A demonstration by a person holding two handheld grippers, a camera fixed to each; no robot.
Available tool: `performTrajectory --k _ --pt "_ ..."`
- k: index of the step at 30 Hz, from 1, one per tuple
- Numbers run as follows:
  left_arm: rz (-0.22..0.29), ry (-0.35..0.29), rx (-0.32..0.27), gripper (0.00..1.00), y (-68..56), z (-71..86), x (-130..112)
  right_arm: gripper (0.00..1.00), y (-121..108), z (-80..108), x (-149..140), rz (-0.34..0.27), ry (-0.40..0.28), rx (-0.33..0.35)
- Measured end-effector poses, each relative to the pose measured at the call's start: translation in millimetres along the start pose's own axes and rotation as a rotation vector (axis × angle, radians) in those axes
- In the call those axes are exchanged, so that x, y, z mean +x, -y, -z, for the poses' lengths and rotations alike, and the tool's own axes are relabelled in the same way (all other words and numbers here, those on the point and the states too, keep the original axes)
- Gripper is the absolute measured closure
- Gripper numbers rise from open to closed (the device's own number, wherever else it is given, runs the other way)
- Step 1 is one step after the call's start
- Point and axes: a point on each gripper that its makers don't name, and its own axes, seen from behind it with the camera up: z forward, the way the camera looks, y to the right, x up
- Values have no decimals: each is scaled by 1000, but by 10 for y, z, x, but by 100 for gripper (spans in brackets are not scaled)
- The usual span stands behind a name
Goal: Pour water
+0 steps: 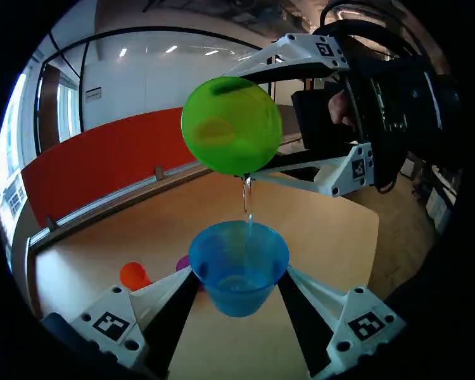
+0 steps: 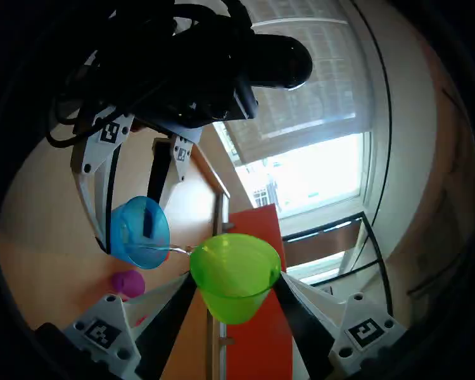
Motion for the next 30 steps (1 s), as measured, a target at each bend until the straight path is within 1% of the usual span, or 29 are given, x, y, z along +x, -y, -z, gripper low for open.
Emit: performTrajectory --k 30 --pt "0 -4 0 17 -20 37 5 12 0 -80 111 69 -4 4"
